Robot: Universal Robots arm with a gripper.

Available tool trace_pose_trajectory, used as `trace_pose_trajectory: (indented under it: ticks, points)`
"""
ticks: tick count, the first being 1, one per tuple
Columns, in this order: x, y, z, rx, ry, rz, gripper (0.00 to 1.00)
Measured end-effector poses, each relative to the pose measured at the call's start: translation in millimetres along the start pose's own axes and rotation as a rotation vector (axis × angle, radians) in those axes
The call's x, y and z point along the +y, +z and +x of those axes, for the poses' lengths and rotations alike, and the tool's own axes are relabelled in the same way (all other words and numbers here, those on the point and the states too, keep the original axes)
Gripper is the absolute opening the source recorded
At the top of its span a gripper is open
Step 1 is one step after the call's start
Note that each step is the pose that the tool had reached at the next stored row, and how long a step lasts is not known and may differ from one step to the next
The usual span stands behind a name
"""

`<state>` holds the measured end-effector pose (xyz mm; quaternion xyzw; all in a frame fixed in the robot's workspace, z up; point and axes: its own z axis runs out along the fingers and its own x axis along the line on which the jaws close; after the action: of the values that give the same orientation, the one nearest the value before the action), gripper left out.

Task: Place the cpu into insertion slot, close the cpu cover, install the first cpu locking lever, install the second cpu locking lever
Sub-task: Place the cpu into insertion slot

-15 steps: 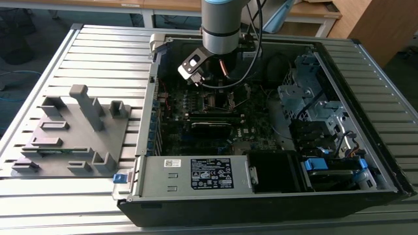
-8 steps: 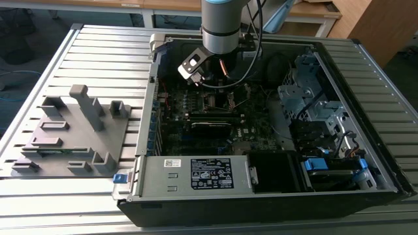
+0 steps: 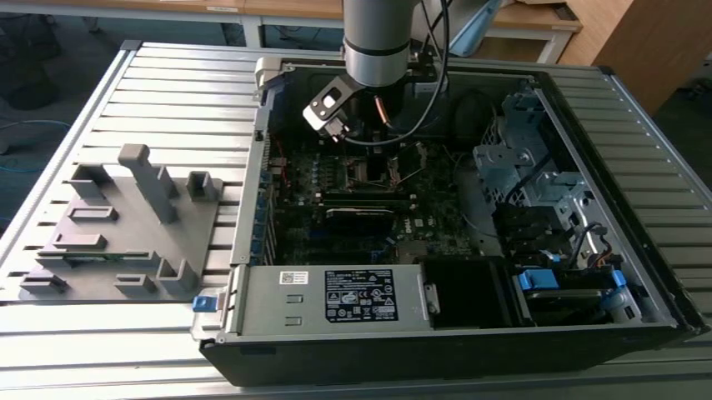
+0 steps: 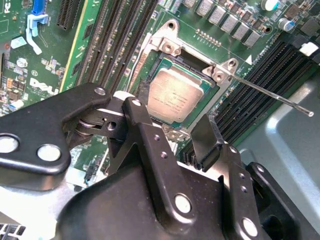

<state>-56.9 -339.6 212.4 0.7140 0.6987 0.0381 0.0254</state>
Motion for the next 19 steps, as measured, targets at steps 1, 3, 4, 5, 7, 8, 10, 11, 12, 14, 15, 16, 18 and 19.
trace_pose_trajectory:
  ticks: [1, 3, 4, 5, 7, 8, 10, 11, 12, 14, 15, 16, 18, 19]
  points:
    - [0.0, -0.1, 0.0, -0.0001, 0.0, 0.0, 0.61]
    - [0.0, -0.1, 0.0, 0.0, 0.0, 0.0, 0.61]
    - [0.0, -0.2, 0.0, 0.0, 0.0, 0.0, 0.61]
    - [0.0, -0.2, 0.0, 0.0, 0.0, 0.0, 0.61]
    - [0.1, -0.2, 0.0, 0.0001, 0.0, 0.0008, 0.61]
    - [0.2, -0.2, 0.0, 0.0001, 0.0, 0.0015, 0.61]
    - [0.6, -0.2, 0.0, 0.0002, 0.0, 0.004, 0.61]
    - [0.9, -0.1, 0.0, 0.0003, 0.0, 0.0055, 0.61]
    - [1.0, -0.2, 0.0, 0.0001, 0.0, 0.0061, 0.61]
    - [0.9, -0.2, 0.0, 0.0001, 0.0, 0.007, 0.61]
    - [1.0, -0.2, 0.0, 0.0001, 0.0, 0.0074, 0.61]
    - [1.0, -0.1, 0.0, 0.0001, 0.0, 0.0088, 0.61]
    - [1.1, 0.1, 0.1, -0.0001, 0.0, 0.0268, 0.61]
    - [1.1, 0.2, 0.0, -0.0005, 0.001, 0.0403, 0.61]
